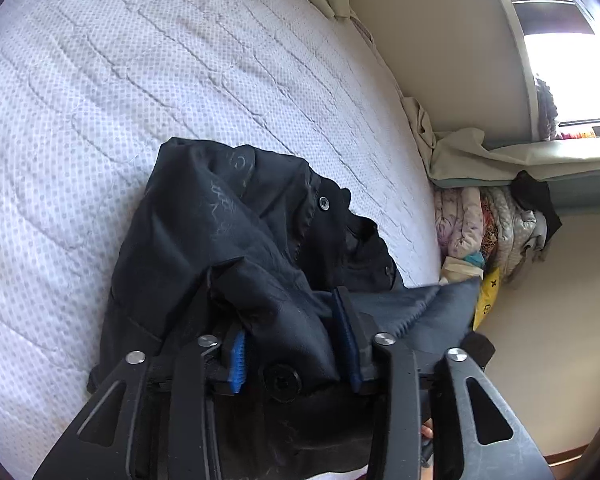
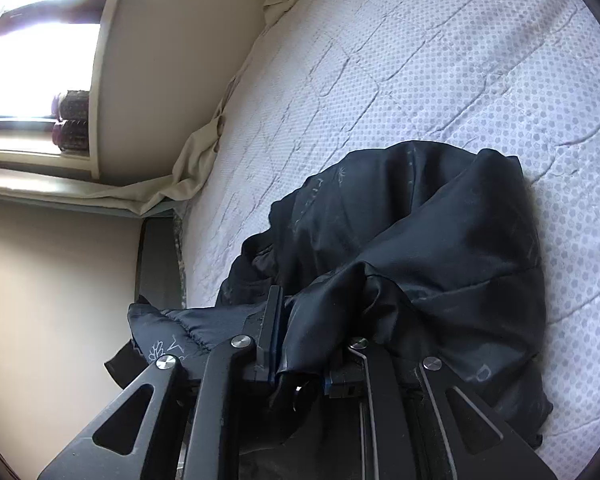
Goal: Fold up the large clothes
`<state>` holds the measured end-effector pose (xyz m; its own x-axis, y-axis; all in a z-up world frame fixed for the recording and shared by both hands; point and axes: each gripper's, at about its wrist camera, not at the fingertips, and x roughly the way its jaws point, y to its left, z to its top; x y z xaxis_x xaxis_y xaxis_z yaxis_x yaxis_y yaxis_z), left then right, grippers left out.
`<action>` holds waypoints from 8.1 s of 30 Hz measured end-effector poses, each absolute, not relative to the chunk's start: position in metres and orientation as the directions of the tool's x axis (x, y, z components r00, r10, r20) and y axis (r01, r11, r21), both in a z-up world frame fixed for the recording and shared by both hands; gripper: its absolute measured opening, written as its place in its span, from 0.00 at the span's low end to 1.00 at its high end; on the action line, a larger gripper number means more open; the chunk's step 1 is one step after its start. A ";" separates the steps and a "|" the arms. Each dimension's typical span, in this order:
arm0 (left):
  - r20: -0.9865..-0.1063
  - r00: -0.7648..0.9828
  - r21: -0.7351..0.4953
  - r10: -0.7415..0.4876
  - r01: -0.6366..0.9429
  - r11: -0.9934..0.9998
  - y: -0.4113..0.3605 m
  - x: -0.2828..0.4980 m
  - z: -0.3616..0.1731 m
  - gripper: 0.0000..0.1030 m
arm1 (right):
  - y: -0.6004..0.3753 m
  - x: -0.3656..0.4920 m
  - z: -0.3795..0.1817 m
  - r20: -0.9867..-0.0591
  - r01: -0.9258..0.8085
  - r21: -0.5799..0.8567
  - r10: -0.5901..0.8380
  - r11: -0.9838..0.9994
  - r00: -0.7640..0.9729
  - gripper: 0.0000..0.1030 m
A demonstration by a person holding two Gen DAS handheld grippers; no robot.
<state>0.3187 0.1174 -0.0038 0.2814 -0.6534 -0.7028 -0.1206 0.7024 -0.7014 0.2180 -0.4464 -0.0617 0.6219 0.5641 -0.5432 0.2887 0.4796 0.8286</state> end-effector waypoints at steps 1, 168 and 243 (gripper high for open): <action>-0.700 0.286 -0.703 -0.654 -0.120 0.700 0.118 0.318 -0.004 0.53 | -0.447 0.219 -0.063 -0.546 0.294 0.827 0.562 0.478 0.621 0.14; -0.623 0.424 -0.768 -0.657 -0.173 0.617 0.158 0.199 -0.067 0.90 | -0.349 0.153 0.058 -0.696 0.102 0.379 0.211 0.920 0.687 0.51; -0.688 0.663 0.051 -0.294 0.448 0.892 -0.208 0.129 0.101 0.39 | -0.355 0.205 -0.033 -0.775 0.173 0.551 0.424 0.817 0.469 0.06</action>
